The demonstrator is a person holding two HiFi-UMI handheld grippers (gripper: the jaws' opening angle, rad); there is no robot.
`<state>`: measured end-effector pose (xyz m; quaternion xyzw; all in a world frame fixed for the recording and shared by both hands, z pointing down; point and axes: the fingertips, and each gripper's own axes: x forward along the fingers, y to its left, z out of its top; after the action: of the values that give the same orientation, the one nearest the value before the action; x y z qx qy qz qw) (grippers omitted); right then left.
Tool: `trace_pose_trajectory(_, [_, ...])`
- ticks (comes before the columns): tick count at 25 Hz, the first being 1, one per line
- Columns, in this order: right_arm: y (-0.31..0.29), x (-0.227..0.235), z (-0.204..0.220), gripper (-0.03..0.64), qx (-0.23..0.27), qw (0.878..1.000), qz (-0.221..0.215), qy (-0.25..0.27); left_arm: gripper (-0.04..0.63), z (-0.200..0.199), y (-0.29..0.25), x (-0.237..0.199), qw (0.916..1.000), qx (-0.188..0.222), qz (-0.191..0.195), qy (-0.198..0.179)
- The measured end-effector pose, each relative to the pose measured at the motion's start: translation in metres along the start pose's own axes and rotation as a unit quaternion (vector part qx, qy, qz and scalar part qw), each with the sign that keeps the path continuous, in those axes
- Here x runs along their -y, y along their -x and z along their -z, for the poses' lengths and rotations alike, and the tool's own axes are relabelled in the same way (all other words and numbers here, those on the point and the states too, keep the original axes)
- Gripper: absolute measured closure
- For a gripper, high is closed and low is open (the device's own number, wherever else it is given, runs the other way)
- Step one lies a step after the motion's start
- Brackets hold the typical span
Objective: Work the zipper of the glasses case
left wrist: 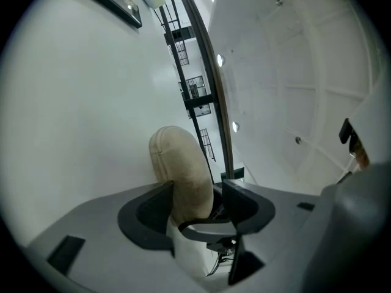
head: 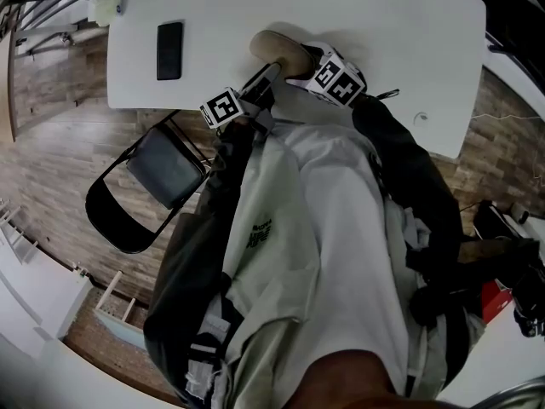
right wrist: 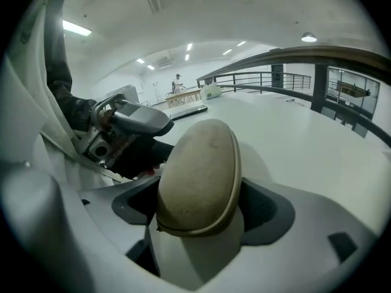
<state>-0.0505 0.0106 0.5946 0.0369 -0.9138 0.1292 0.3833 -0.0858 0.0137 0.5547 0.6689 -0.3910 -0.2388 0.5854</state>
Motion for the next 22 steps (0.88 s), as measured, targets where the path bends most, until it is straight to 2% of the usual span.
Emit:
trace_pose_trajectory(3, [0.011, 0.008, -0.009, 0.23, 0.056, 0.997, -0.004, -0.054, 0.343, -0.003, -0.007, 0.003, 0.9999, -0.003, 0.013, 0.008])
trace_pose_trajectory(5, [0.026, 0.012, -0.025, 0.236, 0.108, 0.989, -0.005, -0.098, 0.316, -0.006, -0.016, 0.01, 0.9991, -0.003, 0.029, 0.029])
trace_pose_trajectory(6, [0.034, 0.014, -0.033, 0.239, 0.131, 0.986, 0.002, -0.104, 0.311, -0.006, -0.021, 0.014, 0.9986, -0.006, 0.039, 0.035])
trace_pose_trajectory(9, [0.056, 0.021, -0.049, 0.245, 0.178, 0.98, 0.04, -0.078, 0.285, -0.01, -0.033, 0.025, 0.995, -0.007, 0.076, 0.063])
trace_pose_trajectory(11, [0.073, 0.025, -0.058, 0.247, 0.219, 0.971, 0.059, -0.076, 0.285, -0.018, -0.038, 0.032, 0.9874, 0.017, 0.115, 0.108])
trace_pose_trajectory(13, [0.091, 0.026, -0.07, 0.249, 0.266, 0.958, 0.071, -0.081, 0.21, -0.025, -0.042, 0.036, 0.9795, 0.033, 0.14, 0.141])
trace_pose_trajectory(14, [0.097, 0.024, -0.076, 0.249, 0.281, 0.953, 0.074, -0.081, 0.21, -0.026, -0.043, 0.04, 0.9773, 0.031, 0.151, 0.145])
trace_pose_trajectory(15, [0.101, 0.02, -0.079, 0.249, 0.287, 0.952, 0.074, -0.077, 0.206, -0.028, -0.044, 0.045, 0.9751, 0.03, 0.164, 0.147])
trace_pose_trajectory(19, [0.099, 0.002, -0.08, 0.249, 0.274, 0.958, 0.067, -0.05, 0.206, -0.045, -0.048, 0.062, 0.9652, 0.059, 0.204, 0.153])
trace_pose_trajectory(22, [0.102, 0.003, -0.08, 0.249, 0.278, 0.956, 0.081, -0.056, 0.227, -0.047, -0.055, 0.066, 0.9674, 0.049, 0.203, 0.144])
